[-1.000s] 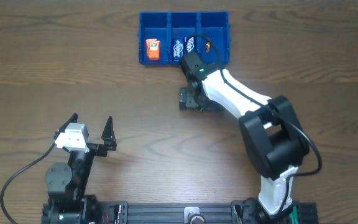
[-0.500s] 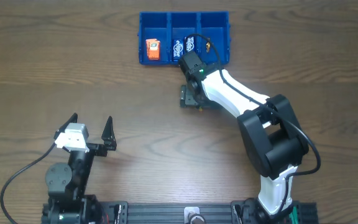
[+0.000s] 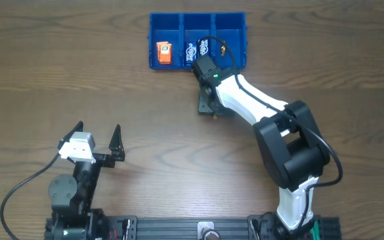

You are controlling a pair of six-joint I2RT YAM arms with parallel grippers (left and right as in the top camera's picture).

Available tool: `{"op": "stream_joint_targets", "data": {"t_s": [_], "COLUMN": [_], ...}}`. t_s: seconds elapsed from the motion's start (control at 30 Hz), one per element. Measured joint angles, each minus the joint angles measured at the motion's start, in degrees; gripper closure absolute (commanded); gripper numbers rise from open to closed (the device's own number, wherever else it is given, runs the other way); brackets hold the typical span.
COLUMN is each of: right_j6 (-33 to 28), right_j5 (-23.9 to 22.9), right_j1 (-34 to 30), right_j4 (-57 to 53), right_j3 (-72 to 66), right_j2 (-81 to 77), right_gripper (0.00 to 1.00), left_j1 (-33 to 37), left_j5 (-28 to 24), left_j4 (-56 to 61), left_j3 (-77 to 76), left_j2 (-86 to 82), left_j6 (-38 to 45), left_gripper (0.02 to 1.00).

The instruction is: Sort Candies Into Trays

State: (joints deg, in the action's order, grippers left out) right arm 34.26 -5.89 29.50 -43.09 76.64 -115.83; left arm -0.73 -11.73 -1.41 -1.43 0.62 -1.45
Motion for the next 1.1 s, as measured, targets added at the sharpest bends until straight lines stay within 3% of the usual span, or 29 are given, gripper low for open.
{"op": "stream_joint_targets", "data": {"t_s": [0.4, 0.87, 1.0, 1.1], "right_j6": [0.04, 0.07, 0.00, -1.51], "right_j5": [-0.04, 0.02, -2.89, -8.11], "right_j1": [0.00, 0.15, 0.92, 0.35], "right_j4": [0.04, -2.45, -2.47, 0.31], "right_j3": [0.00, -0.02, -0.09, 3.74], "right_j2": [-0.02, 0.63, 8.39, 14.67], "right_gripper": [0.779, 0.890, 0.917, 0.917], "left_j1": [0.00, 0.00, 0.00, 0.00], "left_j5": [0.00, 0.00, 0.02, 0.00], "left_j4": [0.00, 0.00, 0.00, -0.02], "left_j3": [0.00, 0.00, 0.00, 0.00], "left_j2": [0.00, 0.02, 0.02, 0.02], "left_j6": [0.00, 0.00, 0.00, 0.00], "left_gripper": [0.020, 0.020, 0.020, 0.020]}}
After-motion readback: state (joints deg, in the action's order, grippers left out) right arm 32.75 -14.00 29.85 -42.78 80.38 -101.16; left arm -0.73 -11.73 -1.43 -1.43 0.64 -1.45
